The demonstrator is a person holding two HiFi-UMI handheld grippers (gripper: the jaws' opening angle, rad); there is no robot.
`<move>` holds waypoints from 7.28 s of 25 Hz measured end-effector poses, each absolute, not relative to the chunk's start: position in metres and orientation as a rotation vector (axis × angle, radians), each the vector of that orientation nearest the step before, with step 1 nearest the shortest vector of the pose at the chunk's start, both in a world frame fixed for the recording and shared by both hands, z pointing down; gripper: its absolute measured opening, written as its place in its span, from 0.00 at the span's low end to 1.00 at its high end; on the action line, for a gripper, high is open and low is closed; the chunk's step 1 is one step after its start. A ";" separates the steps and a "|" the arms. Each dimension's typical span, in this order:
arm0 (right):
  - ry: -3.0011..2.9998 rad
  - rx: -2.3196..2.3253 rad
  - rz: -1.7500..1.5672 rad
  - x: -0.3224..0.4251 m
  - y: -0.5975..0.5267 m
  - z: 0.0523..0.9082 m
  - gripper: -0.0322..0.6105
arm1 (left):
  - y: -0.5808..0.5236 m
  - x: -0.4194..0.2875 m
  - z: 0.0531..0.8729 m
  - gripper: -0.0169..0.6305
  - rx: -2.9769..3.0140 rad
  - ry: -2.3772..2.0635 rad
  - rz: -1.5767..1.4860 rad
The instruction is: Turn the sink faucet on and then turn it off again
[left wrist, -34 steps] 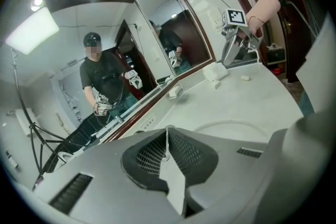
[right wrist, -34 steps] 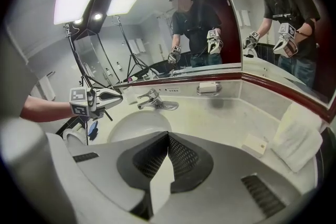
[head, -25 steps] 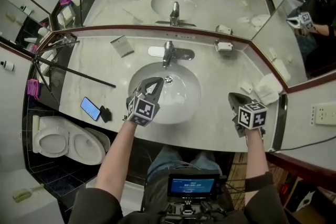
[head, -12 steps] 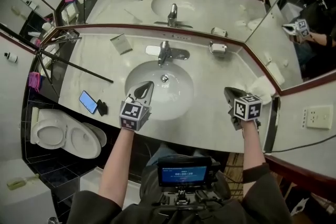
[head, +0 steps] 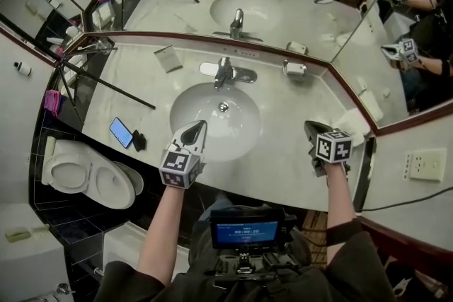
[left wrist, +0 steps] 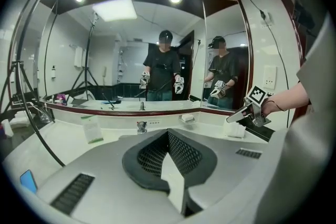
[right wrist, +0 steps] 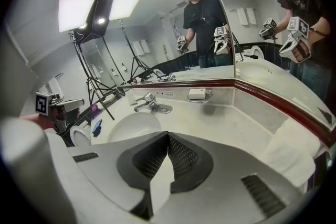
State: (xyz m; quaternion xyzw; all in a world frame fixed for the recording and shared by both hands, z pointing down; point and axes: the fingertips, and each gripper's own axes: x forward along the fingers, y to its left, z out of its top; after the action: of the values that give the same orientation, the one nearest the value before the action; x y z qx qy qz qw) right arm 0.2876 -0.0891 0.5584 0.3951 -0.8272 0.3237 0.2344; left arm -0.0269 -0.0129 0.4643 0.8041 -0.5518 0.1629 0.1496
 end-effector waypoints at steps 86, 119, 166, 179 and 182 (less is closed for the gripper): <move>-2.236 1.434 0.996 0.013 -0.068 0.561 0.08 | -0.096 -0.225 0.476 0.03 2.639 -1.169 0.557; -2.251 1.795 1.573 -0.043 -0.209 0.616 0.35 | -0.111 -0.221 0.497 0.03 2.751 -0.954 0.562; -1.242 2.196 2.431 -0.039 -0.260 0.619 0.18 | -0.136 -0.241 0.503 0.03 2.724 -0.996 0.563; -1.388 2.102 2.367 -0.039 -0.262 0.619 0.22 | -0.134 -0.237 0.501 0.03 2.738 -0.999 0.564; -1.489 2.052 2.317 -0.038 -0.260 0.618 0.22 | -0.132 -0.237 0.496 0.03 2.740 -1.009 0.556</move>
State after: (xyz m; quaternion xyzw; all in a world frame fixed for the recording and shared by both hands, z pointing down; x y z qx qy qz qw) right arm -0.0383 -0.2595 0.6184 0.5911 -0.4289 0.6673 -0.1461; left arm -0.2369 -0.1323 0.4965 0.9185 -0.3383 0.1864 0.0843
